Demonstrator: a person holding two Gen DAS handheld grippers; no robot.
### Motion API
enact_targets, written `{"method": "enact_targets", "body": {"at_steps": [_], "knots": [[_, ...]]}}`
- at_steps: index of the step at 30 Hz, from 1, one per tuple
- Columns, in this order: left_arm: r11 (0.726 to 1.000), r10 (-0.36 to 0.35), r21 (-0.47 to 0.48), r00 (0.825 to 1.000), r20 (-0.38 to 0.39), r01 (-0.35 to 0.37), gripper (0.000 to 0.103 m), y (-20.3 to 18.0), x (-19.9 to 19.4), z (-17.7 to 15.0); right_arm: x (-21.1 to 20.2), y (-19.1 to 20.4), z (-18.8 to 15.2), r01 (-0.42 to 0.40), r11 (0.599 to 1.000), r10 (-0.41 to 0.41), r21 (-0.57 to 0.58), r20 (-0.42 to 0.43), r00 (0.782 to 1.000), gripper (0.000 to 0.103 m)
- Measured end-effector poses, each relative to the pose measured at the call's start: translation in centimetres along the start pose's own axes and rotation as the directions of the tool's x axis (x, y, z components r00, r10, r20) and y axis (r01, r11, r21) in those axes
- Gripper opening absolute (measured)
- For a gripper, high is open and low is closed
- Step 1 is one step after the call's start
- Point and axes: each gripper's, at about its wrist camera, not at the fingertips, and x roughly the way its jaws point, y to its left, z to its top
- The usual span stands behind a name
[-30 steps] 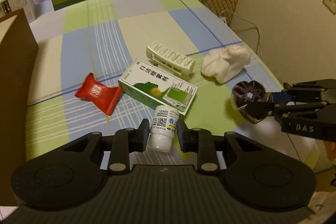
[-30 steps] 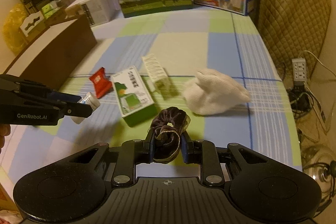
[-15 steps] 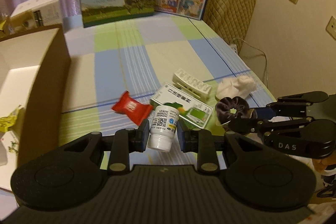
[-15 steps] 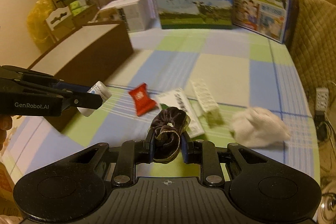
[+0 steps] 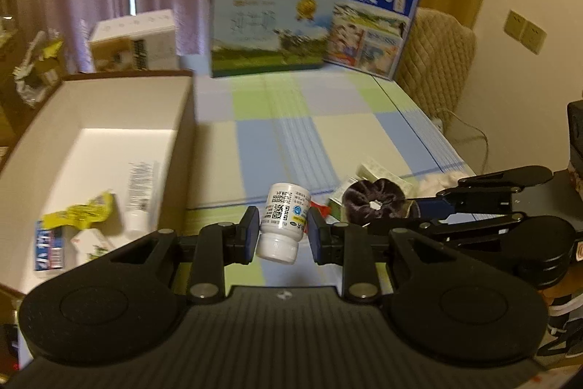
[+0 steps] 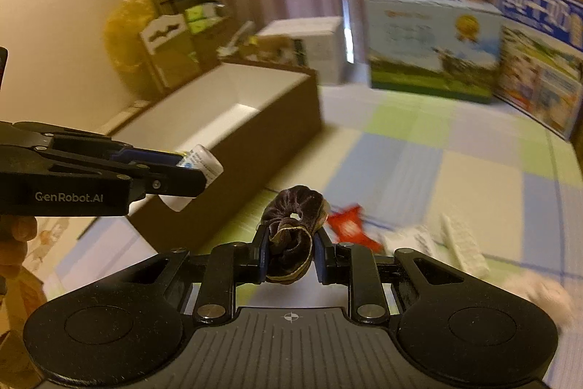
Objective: Organize objects
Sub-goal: 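Carry the scrunchie and pill bottle over the storage box with both tools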
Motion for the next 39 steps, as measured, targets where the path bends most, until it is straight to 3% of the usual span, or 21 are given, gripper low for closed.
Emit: {"method": "enact_targets", "body": {"at_steps": [10,18,29,39], "knots": [[0.990,0.122,-0.077,0.990,0.069,-0.117,0.024,7.0,-3.9,0.7,4.1,6.0,5.1,-0.094,0.992,0.096,-0.089,0.029,0.995,0.021],[0.977,0.187,-0.113,0.980,0.068,-0.178,0.024,12.0,-4.5,1.4,8.1,9.2,8.1,-0.102,0.986,0.102,-0.136,-0.005,0.995,0.021],[0.973,0.200,-0.128,0.979,0.045,-0.193,0.024,16.3,-2.2,2.8,13.2,10.3,10.8,-0.087,0.983,0.081,-0.160,-0.045,0.996,0.021],[0.970,0.203,-0.131,0.979,-0.015,-0.203,0.024,19.5,2.0,4.1,18.0,9.0,12.3,-0.052,0.988,0.037,-0.146,-0.104,0.994,0.021]]}}
